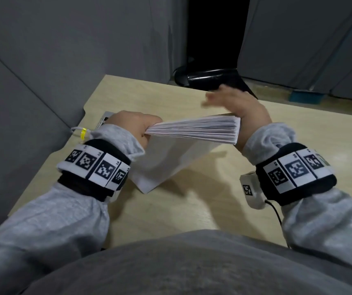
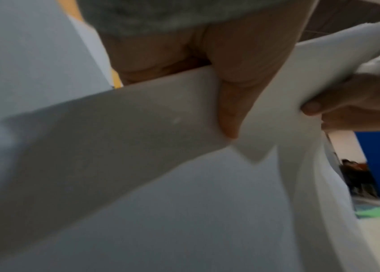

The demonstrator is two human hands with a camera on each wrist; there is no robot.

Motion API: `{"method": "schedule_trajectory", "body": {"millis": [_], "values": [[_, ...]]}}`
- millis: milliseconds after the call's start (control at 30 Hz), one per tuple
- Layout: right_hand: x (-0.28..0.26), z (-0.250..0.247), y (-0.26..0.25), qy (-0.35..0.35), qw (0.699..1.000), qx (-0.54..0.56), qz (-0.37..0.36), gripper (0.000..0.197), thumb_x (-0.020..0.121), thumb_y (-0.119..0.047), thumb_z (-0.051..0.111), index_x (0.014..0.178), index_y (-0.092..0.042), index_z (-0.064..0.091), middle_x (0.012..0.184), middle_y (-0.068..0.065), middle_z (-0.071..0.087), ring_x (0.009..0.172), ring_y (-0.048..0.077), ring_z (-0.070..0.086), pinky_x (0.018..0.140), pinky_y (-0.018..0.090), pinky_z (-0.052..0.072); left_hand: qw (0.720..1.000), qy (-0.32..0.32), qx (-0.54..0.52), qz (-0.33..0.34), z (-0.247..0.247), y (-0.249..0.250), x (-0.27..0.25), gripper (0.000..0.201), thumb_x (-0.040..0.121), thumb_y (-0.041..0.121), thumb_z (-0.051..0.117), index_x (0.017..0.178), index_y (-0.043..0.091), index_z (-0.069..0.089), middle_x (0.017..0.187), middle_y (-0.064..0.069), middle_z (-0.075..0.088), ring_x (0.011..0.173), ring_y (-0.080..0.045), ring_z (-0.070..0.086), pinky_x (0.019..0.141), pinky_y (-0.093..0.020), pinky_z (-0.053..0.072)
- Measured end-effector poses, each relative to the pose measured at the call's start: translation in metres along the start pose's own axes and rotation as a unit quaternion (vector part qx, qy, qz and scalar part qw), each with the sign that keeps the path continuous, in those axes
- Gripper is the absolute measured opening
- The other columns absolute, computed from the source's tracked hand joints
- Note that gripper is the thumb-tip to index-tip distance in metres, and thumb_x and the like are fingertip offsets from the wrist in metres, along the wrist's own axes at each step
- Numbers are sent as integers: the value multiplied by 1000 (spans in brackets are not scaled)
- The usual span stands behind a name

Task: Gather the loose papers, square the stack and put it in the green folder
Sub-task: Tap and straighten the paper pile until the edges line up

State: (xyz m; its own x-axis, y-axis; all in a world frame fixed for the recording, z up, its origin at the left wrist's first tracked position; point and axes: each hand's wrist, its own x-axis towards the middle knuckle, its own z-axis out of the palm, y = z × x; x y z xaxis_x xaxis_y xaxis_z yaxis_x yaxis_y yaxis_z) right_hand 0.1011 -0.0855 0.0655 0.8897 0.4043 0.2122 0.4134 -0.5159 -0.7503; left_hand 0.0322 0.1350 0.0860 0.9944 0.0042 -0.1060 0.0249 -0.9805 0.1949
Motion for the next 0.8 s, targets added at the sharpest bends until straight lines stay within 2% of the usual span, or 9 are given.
{"method": "schedule_trajectory", "body": {"millis": [100, 167, 233, 300, 400, 500, 600, 700, 800], "values": [[-9, 2, 6, 16, 999, 0, 42, 8, 84, -26, 65, 86, -21, 72, 69, -23, 56, 69, -2, 53, 86, 18, 40, 994, 66, -69, -53, 11, -12, -5, 12, 84, 23, 56, 92, 24, 66, 84, -4, 70, 73, -22, 56, 68, -29, 43], [-15, 4, 11, 64, 991, 57, 102, 16, 84, -28, 68, 81, -13, 69, 67, -1, 60, 57, 2, 49, 60, 17, 41, 995, 15, -58, -85, 13, -30, -3, 6, 81, 27, 58, 86, 24, 59, 80, -5, 68, 75, -26, 60, 66, -30, 46], [-16, 4, 19, 78, 983, 80, 146, 14, 84, -29, 68, 77, -17, 65, 70, 3, 60, 58, 5, 49, 54, 19, 40, 989, -84, 2, -123, 11, -45, 2, 14, 83, 28, 59, 90, 18, 53, 86, -8, 66, 79, -28, 61, 74, -32, 48], [-17, 3, 27, 84, 976, 91, 181, 9, 84, -30, 67, 79, -25, 63, 70, -6, 59, 59, 2, 49, 53, 17, 40, 979, -109, 14, -173, 12, -53, 3, 13, 88, 23, 58, 92, 16, 47, 78, -8, 56, 70, -24, 53, 71, -27, 39], [-20, 7, 34, 118, 959, 125, 226, 9, 83, -32, 67, 80, -25, 63, 71, -7, 61, 62, 9, 54, 60, 22, 41, 969, 63, -86, -223, 22, -65, -2, 9, 81, 25, 62, 87, 31, 59, 66, 0, 56, 67, -23, 53, 61, -22, 37], [-23, 10, 29, 167, 937, 188, 244, 12, 84, -31, 68, 76, -23, 63, 71, -7, 62, 61, 7, 55, 61, 22, 46, 895, 234, -300, -235, 24, -62, -6, 12, 70, 26, 72, 78, 31, 65, 66, 11, 62, 64, -17, 60, 61, -23, 50], [-28, 12, 27, 216, 914, 258, 227, 13, 85, -24, 66, 73, -24, 62, 70, -9, 62, 57, 2, 59, 52, 16, 49, 840, 309, -403, -190, 23, -52, -7, 19, 68, 20, 78, 68, 32, 63, 66, 14, 61, 55, 5, 54, 56, -14, 47], [-34, 21, 37, 205, 909, 265, 247, 9, 84, -17, 68, 90, -20, 61, 76, -6, 64, 62, -1, 63, 60, 17, 51, 832, 271, -457, -158, 41, -48, -11, 28, 70, 10, 77, 79, 31, 61, 72, 16, 62, 60, 11, 54, 58, -5, 45], [-41, 32, 51, 135, 917, 204, 315, 24, 81, -19, 70, 104, -18, 63, 90, 2, 65, 86, 21, 62, 79, 29, 45, 849, 171, -426, -262, 73, -43, -10, 48, 72, 20, 79, 115, 17, 59, 106, -3, 66, 88, -7, 57, 75, -13, 42]]}}
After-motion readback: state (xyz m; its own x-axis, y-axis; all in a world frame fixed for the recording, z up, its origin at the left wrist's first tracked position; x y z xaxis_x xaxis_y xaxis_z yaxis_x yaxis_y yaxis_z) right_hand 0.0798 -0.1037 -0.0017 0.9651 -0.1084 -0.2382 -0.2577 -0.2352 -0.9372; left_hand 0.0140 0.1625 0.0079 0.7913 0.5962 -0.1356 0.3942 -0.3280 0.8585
